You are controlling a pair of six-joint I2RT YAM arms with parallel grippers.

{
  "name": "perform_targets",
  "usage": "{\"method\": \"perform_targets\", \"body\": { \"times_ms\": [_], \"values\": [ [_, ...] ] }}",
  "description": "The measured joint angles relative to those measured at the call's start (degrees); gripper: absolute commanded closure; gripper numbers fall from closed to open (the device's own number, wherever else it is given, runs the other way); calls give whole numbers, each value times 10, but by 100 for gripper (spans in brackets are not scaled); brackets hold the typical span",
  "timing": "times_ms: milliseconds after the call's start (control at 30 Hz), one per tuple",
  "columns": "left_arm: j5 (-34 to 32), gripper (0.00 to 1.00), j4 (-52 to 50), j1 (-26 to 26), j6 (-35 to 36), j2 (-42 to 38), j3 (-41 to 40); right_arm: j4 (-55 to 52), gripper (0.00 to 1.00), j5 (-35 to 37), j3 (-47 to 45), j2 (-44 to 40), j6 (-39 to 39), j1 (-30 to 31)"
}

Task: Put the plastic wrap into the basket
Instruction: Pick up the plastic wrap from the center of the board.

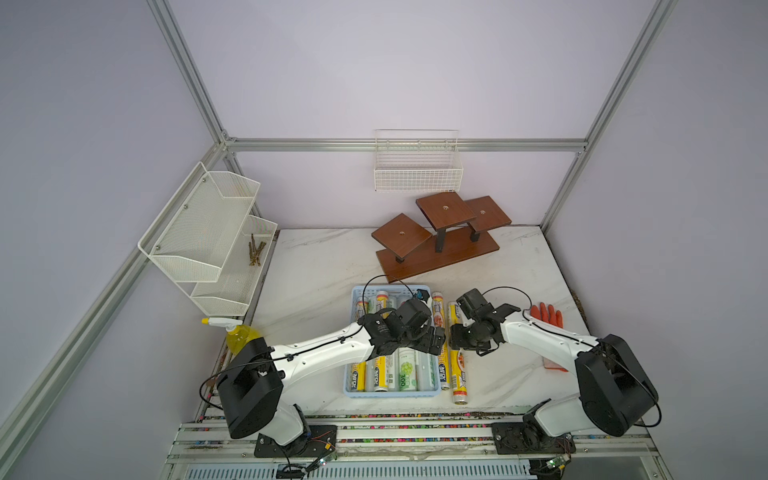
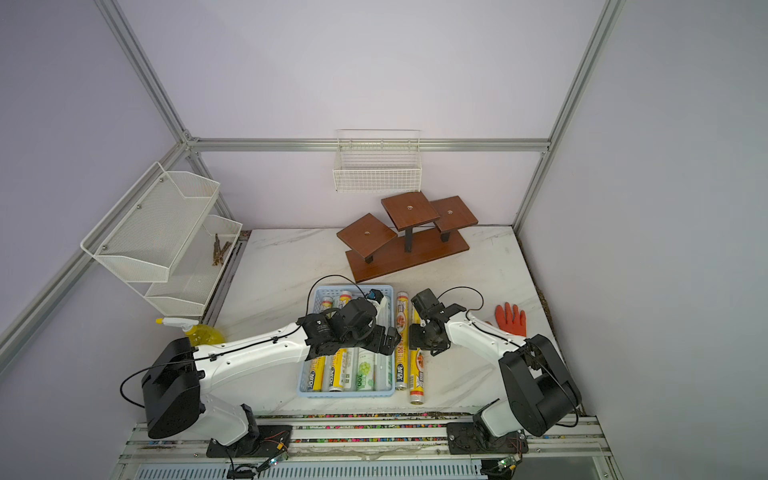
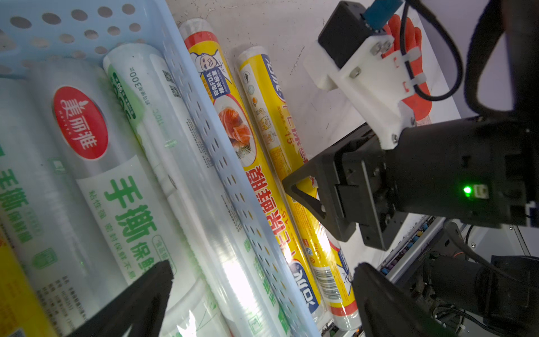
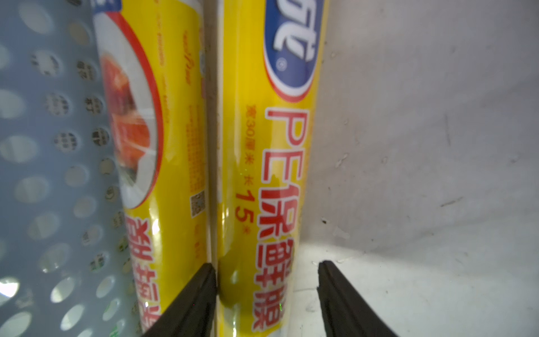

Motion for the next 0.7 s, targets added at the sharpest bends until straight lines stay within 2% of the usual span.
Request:
{"method": "perform_targets", "body": {
  "times_ms": [433, 700],
  "values": [
    [0, 0, 7, -7, -1, 2, 0, -50, 43, 89, 17, 34, 16, 28],
    [-5, 0, 23, -7, -10, 2, -1, -48, 47, 93, 17, 54, 35, 35]
  ]
}}
